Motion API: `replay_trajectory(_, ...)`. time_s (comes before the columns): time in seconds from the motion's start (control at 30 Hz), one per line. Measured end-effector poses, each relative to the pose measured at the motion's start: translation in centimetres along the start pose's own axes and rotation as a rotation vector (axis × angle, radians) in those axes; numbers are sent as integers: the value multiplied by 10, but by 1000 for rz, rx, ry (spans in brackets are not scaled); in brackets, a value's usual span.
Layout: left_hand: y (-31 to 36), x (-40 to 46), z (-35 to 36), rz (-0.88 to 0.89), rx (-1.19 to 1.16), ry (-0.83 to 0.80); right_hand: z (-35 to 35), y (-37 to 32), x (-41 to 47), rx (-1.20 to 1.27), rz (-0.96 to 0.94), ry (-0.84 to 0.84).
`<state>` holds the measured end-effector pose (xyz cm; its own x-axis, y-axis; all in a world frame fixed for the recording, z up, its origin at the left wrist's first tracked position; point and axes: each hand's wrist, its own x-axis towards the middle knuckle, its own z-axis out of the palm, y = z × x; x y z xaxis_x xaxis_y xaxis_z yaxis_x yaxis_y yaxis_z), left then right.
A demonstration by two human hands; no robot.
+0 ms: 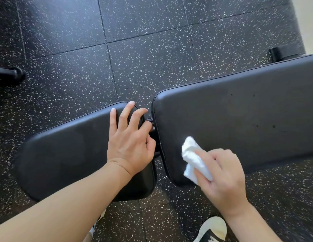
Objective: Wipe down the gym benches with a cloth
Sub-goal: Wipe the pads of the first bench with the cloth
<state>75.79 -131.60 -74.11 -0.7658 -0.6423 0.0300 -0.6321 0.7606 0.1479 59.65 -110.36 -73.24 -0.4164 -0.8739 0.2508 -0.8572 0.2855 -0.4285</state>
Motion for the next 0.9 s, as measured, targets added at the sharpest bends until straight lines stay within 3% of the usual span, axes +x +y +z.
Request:
replay_trajectory(0.1, -1, 0, 1, 0, 10, -1, 12, 8, 60, -84, 12, 89)
replay_trajectory(0.2, -1, -1, 3, 2, 27, 2, 28, 19, 137, -118, 161, 190)
replay_trajectory(0.33, 2, 1, -4, -47, 1, -50, 32, 18, 188, -173, 345, 128)
replay_trajectory(0.57, 12, 9, -27, -149, -156, -144, 1, 20, 67, -99, 243, 158)
replay_trajectory(0.67, 27, 24, -38, -175, -404, -100, -16, 26, 2, -28, 286, 124)
replay_trajectory(0.73, 48, 41, -41, -104, -507, -131, -28, 29, -22, -4, 301, 106)
replay_trajectory(0.83, 84, 62, -30, 15, -361, -147, -34, 34, -28, -51, 275, 73)
replay_trajectory(0.9, 104, 65, -19, -59, -258, -136, -32, 39, -22, -83, 260, 76)
